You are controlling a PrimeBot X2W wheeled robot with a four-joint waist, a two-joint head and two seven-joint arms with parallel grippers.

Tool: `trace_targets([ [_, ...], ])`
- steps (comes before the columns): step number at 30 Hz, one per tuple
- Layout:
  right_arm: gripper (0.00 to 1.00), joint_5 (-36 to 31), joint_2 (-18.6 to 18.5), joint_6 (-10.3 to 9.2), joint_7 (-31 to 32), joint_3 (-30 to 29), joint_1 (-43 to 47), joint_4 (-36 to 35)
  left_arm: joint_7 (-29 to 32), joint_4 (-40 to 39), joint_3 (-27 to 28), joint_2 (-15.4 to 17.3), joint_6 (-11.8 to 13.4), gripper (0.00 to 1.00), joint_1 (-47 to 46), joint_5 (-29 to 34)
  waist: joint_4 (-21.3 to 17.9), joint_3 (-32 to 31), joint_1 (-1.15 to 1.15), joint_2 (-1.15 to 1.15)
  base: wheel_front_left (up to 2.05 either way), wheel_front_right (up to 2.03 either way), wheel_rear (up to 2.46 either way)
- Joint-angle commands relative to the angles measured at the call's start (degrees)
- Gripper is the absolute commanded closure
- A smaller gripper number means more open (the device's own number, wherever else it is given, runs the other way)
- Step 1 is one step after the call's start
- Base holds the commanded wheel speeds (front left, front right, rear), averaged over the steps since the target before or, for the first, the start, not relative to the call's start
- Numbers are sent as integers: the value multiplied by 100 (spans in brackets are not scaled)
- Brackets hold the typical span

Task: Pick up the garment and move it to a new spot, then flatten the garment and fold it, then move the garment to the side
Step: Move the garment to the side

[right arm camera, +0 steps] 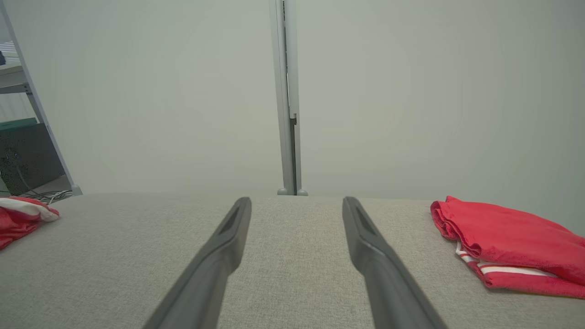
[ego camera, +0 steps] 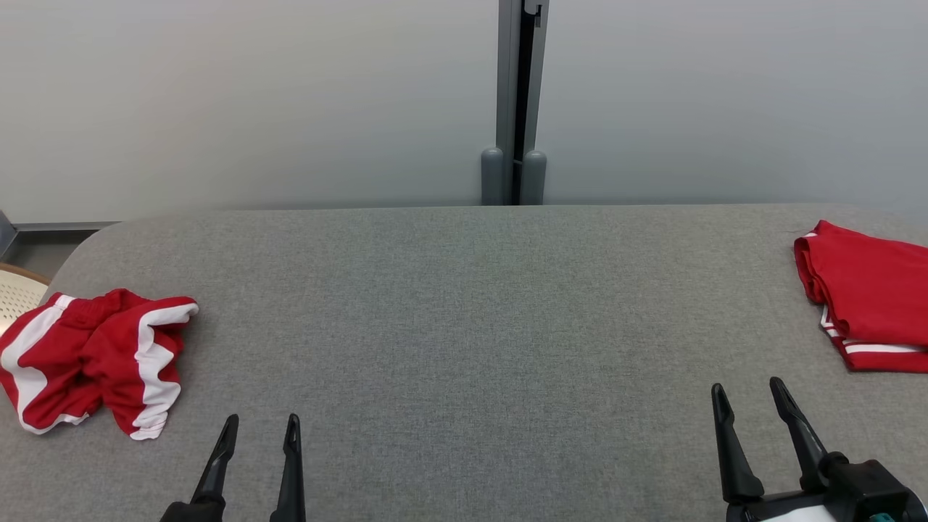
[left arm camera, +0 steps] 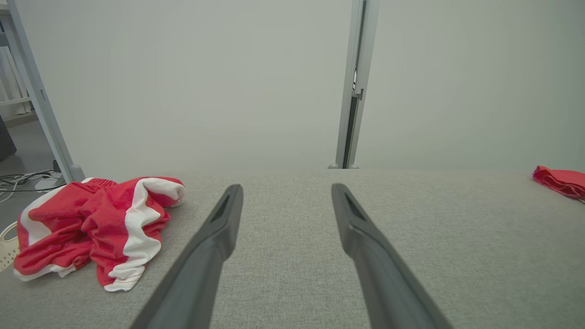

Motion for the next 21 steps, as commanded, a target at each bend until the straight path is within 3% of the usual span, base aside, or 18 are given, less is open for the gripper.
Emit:
trace_targets([
  [1, 0, 19, 20, -3, -3, 14, 61, -28, 0, 14, 37, 18, 22, 0, 68, 30, -10, -8, 0, 0, 0, 0, 0],
  [21, 0, 88, -29, -3, -3, 29, 130, -37, 0, 121, 37, 17, -33, 0, -43, 100, 36, -4, 0, 0, 0, 0, 0],
])
